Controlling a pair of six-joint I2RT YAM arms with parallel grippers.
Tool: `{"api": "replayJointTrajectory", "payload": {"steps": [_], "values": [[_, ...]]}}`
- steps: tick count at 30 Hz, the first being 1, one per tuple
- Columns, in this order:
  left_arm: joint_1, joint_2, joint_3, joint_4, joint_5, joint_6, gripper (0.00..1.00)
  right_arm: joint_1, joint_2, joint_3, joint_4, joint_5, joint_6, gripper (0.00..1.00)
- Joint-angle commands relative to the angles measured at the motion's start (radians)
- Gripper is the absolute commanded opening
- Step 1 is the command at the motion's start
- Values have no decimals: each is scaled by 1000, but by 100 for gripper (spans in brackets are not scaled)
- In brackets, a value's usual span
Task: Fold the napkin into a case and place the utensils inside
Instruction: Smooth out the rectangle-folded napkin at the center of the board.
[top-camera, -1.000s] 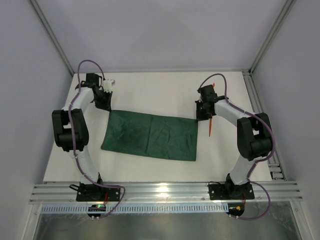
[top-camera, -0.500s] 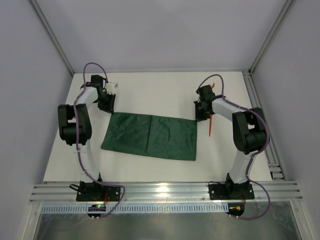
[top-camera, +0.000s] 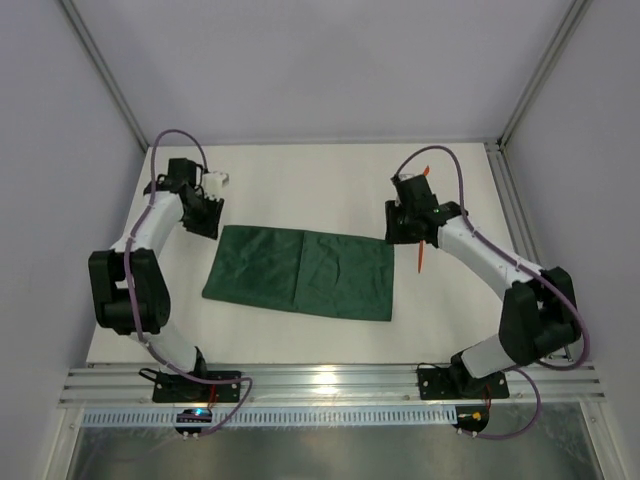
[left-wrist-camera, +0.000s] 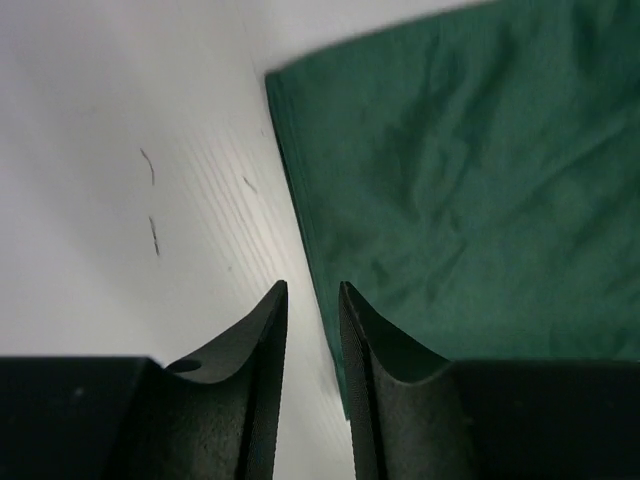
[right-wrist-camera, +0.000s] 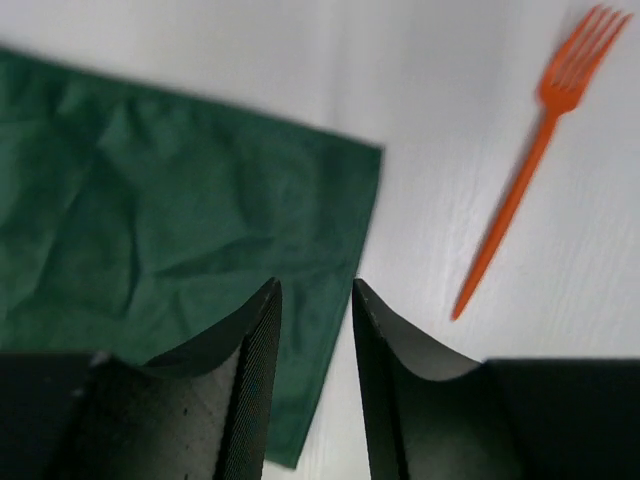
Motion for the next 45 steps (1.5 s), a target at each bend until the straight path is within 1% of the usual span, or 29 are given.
{"api": "replayJointTrajectory", "payload": {"steps": [1,2,3,4,6,8,9,11,13,14,16,17,21,24,25,26,27,28,29,31,33,34,35,36,37,38,40,42,45], "values": [[-42,-82,-170,-105,-3,82,28,142,-150,-133,-21,19,93,37],[-53,-96,-200,-119,-12,90,27,206,-173,-164,-7,4,116,30],[-61,-99,-228,-116,-19,99,27,231,-216,-193,31,-31,142,26],[-61,-98,-275,-109,-51,105,26,250,-233,-256,54,-74,199,23],[-61,-81,-306,-78,-79,105,24,277,-272,-322,124,-105,256,16],[-61,-67,-337,-57,-101,105,23,281,-286,-426,189,-136,328,10],[-62,-66,-344,-52,-102,104,22,282,-287,-481,203,-156,343,9],[-61,-66,-367,-55,-105,104,22,282,-283,-520,220,-153,371,8],[-61,-72,-386,-50,-119,108,22,282,-276,-563,217,-119,386,5],[-61,-73,-406,-46,-150,114,22,282,-272,-572,197,-106,394,4],[-61,-70,-424,-21,-173,122,22,282,-260,-588,174,-90,413,4],[-61,-67,-441,-12,-237,130,22,282,-263,-600,157,-87,423,4],[-59,-58,-461,31,-267,142,22,281,-318,-617,120,-59,436,4],[-61,-90,-437,-7,-207,148,25,281,-355,-570,47,-3,420,4],[-59,-111,-405,-45,-122,148,27,282,-358,-545,21,13,399,4],[-59,-166,-386,-70,-81,150,28,285,-358,-514,-29,25,388,4],[-59,-196,-366,-93,-34,156,29,291,-355,-447,-50,55,377,4],[-61,-222,-328,-116,37,159,31,305,-352,-415,-67,71,356,4],[-62,-263,-311,-163,72,163,31,337,-342,-379,-77,82,347,4],[-70,-283,-294,-202,114,168,30,380,-319,-293,-56,74,334,4],[-94,-279,-306,-233,122,176,27,447,-268,-244,37,36,327,4],[-104,-273,-321,-230,112,177,25,466,-244,-238,85,-23,327,4],[-122,-262,-358,-219,93,168,24,478,-220,-233,175,-65,342,4],[-133,-235,-375,-189,73,162,23,494,-160,-230,214,-108,351,4],[-140,-218,-392,-172,53,156,22,498,-131,-230,246,-146,363,4],[-150,-201,-418,-138,12,144,22,503,-103,-236,290,-157,382,4],[-151,-150,-430,-116,-30,140,20,505,-34,-255,315,-164,400,4],[-151,-133,-447,-107,-75,139,19,505,-10,-297,329,-159,426,4],[-150,-152,-488,-90,-140,148,19,503,-6,-379,331,-122,459,4]]}}
